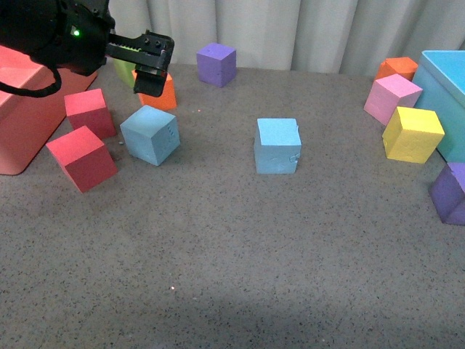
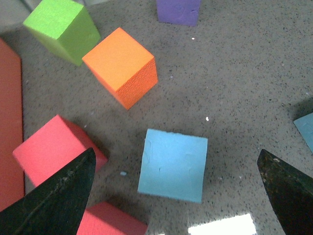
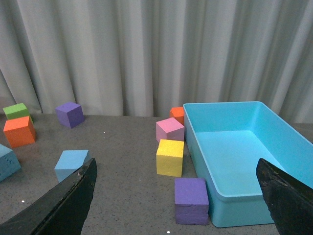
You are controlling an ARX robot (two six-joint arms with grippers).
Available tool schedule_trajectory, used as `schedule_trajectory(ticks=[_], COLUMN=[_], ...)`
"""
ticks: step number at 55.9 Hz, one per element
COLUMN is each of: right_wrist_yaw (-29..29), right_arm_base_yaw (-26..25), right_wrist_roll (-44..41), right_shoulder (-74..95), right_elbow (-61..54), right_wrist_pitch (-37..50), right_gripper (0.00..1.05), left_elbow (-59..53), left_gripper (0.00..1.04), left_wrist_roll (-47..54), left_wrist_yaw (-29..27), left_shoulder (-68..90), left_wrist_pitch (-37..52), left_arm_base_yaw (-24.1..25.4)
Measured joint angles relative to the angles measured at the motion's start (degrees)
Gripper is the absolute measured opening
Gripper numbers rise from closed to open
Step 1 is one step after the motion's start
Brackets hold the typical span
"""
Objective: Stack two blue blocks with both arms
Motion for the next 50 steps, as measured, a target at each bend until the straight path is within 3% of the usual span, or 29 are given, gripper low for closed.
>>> schedule_trajectory(ticks=[30,50], right_wrist_yaw=[0.0,0.0], right_arm_base_yaw=[0.0,0.0], right_wrist_roll=[0.0,0.0], right_shoulder=[0.0,0.0], right_elbow=[0.0,0.0], right_wrist_pitch=[0.0,0.0], right_gripper=[0.95,0.95], left_elbow=[12.9,19.8], left_gripper=[0.98,0.98], left_wrist_roll=[5.6,5.1], left_wrist_yaw=[2.5,-1.8], left_shoulder=[13.6,20.0], left_wrist_pitch=[-12.0,-18.3], left_arm_base_yaw=[0.9,1.2])
